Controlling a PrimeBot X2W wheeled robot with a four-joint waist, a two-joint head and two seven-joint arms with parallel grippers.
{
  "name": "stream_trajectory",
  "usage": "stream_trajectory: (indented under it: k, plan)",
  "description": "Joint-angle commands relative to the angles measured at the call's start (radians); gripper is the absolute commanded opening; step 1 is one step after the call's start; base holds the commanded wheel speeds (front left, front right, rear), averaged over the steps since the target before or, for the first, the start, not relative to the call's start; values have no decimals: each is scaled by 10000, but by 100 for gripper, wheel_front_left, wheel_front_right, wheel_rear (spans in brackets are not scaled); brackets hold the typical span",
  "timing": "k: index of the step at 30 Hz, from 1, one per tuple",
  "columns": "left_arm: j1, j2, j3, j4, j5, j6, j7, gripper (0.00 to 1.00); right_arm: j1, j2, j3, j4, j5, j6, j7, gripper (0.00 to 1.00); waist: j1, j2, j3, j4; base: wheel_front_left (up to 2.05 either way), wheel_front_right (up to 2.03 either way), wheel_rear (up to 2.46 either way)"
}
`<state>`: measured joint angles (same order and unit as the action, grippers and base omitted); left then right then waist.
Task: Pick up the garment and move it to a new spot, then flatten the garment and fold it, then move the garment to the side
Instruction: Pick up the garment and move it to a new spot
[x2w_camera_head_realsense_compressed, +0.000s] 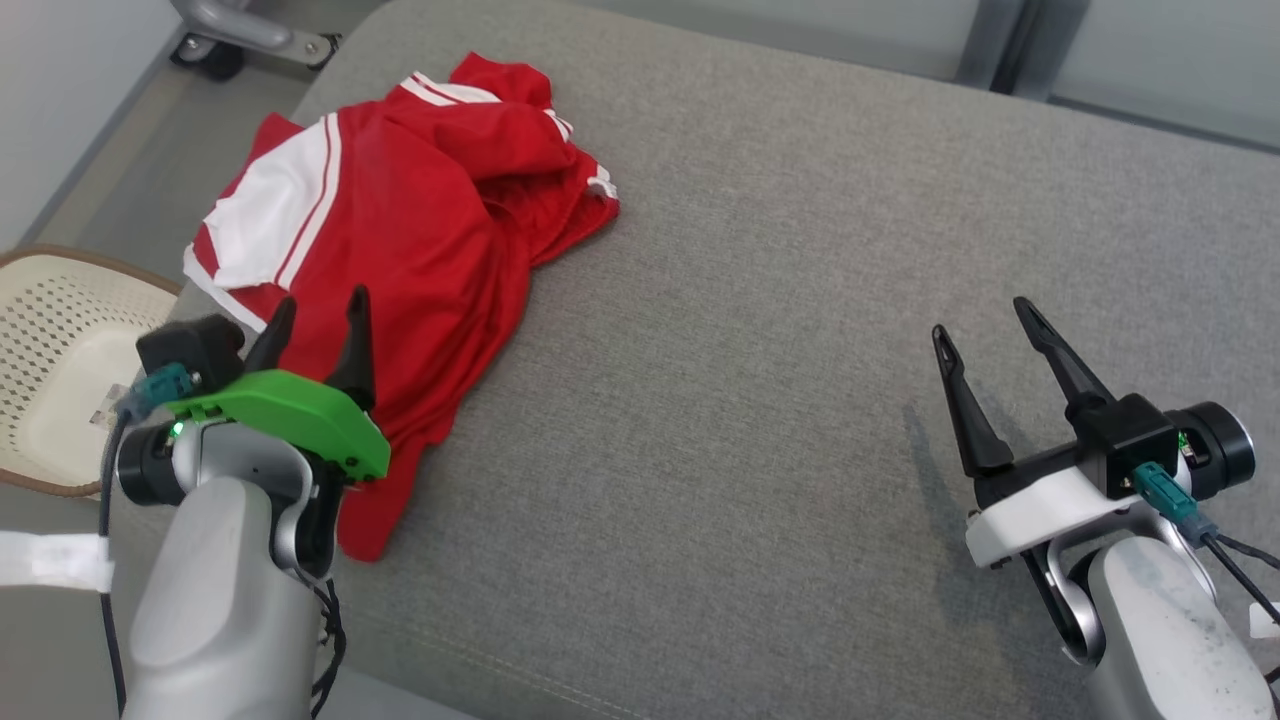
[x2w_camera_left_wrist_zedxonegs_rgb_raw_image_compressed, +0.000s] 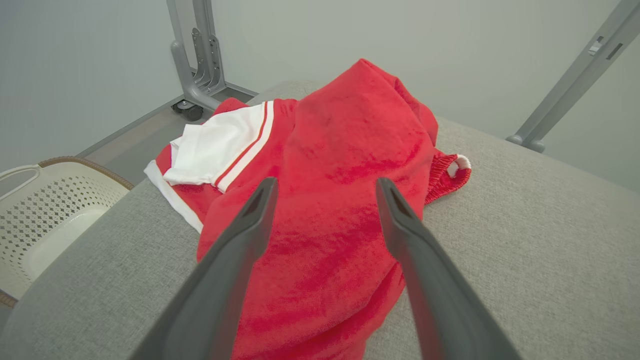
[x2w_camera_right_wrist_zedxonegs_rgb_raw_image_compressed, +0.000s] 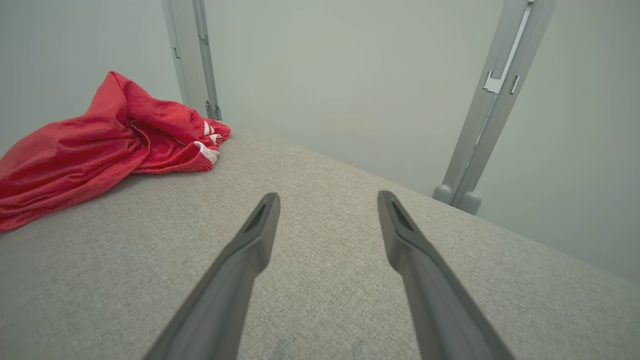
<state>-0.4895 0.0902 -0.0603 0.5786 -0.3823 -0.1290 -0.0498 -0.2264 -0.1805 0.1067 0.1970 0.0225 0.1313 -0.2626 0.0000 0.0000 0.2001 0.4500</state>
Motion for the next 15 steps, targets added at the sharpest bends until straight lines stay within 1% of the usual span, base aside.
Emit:
stream_trajectory:
  k: [1,7,10,11,13,14,15]
  plan:
    - [-448,113,51,232,-204,-27,86,100,-247,-74,16,-32,-86,-10,-34,100,0,0,1349,-775,0,0,0]
    - [-1667,318,-197,1162,-802,-28,448,100,-542,-77,26,-122,-107,-10,-35,100,0,0,1945,-1202,0,0,0]
    - [-2049,405,-202,1756,-914,-28,527,100,-549,20,4,-99,-124,-8,-35,100,0,0,2022,-1361,0,0,0]
    - [-2249,460,-226,2219,-946,-28,632,100,-585,80,57,-85,-146,-10,-34,100,0,0,2043,-1467,0,0,0]
    - [-2375,467,-276,2675,-1045,-28,765,99,-611,147,105,-56,-146,-10,-35,100,0,0,2007,-1550,0,0,0]
    - [-2417,486,-267,2882,-1097,-28,804,58,-614,179,126,-54,-132,-8,-35,100,0,0,1985,-1588,0,0,0]
    - [-2464,569,-334,3083,-1040,-28,813,21,-621,202,129,-62,-118,-8,-34,100,0,0,1963,-1618,0,0,0]
